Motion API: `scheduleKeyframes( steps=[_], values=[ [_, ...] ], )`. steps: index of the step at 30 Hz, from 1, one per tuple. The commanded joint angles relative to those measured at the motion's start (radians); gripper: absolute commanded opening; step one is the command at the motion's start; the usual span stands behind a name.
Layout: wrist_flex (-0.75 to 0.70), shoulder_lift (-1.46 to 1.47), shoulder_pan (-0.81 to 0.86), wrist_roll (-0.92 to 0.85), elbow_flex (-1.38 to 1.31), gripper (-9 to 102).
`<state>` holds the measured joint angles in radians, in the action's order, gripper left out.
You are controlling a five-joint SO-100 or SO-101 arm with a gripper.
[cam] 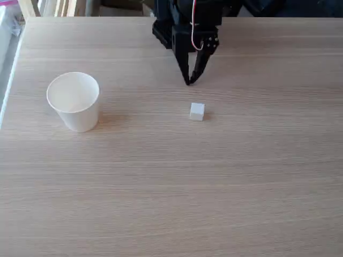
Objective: Grasp a block and put it in the bin.
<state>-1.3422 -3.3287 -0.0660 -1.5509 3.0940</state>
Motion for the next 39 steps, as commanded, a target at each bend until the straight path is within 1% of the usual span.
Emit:
scheduleKeyframes(
  steps=[1, 36, 39],
  values=[
    [0.003, -0.005, 0.005, 0.008, 0.015, 0],
    [0.003, -0.005, 0.002, 0.009, 0.015, 0],
    [-0.003, -0.003, 0.000, -0.051, 0.014, 0]
  ],
)
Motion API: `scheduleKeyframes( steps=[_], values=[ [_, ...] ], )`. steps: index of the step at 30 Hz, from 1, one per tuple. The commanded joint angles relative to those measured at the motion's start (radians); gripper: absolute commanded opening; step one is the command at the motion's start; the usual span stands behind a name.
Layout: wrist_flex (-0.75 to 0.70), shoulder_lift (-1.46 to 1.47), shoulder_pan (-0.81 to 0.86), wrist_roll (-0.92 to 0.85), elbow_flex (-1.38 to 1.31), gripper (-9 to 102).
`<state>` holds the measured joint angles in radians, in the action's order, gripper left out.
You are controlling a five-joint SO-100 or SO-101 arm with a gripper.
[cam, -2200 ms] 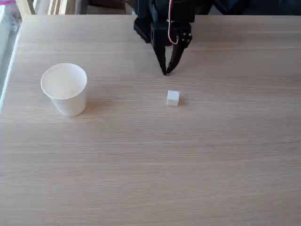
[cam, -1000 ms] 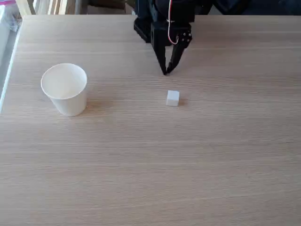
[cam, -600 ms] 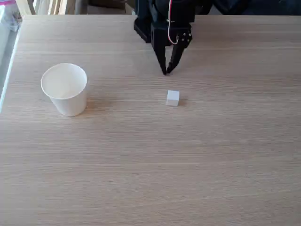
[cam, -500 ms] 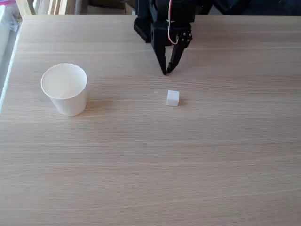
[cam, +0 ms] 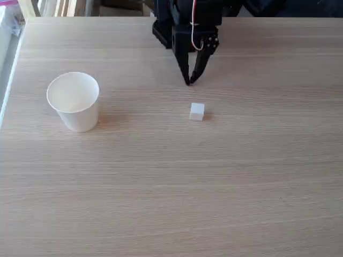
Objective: Grasp a block and put it in the bin.
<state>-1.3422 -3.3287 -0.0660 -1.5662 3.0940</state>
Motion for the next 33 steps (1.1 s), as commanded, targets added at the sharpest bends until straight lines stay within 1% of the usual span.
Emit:
scheduleKeyframes(
  steps=[1, 8, 12, 18, 28, 33],
  values=[
    [-0.005, -0.003, 0.002, -0.044, 0.012, 0],
    [0.060, 0.021, 0.034, -0.057, 0.005, 11],
    [0.106, 0.072, 0.046, -0.106, -0.017, 16],
    [0.249, 0.181, 0.055, -0.121, -0.038, 20],
    [0.344, 0.387, 0.069, -0.120, -0.147, 24],
    [0.434, 0.517, 0.066, -0.112, -0.201, 24]
  ],
)
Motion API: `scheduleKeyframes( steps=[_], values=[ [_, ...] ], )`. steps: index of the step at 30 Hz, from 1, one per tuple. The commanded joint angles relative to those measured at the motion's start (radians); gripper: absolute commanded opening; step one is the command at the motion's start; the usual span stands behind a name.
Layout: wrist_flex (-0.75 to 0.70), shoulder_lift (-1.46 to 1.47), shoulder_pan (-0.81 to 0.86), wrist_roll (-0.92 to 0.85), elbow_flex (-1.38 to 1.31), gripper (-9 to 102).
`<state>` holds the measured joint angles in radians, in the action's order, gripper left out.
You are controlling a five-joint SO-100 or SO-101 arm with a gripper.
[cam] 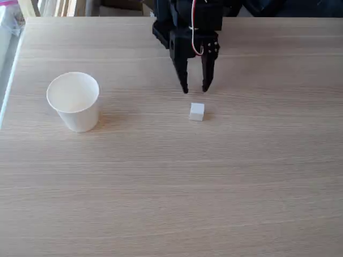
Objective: Grasp a block and put it in the bin.
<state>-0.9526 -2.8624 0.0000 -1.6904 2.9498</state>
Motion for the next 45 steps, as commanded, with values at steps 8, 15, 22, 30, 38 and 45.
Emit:
scheduleKeyframes(
  steps=[8, 15, 22, 30, 38, 45],
  values=[
    [0.169, 0.210, -0.038, 0.112, -0.127, 24],
    [0.175, 0.305, -0.038, 0.124, -0.199, 24],
    [0.210, 0.400, -0.017, 0.121, -0.250, 24],
    [0.227, 0.454, 0.000, 0.123, -0.262, 24],
    [0.235, 0.535, -0.009, 0.150, -0.307, 24],
    [0.258, 0.621, -0.015, 0.170, -0.362, 24]
  ],
)
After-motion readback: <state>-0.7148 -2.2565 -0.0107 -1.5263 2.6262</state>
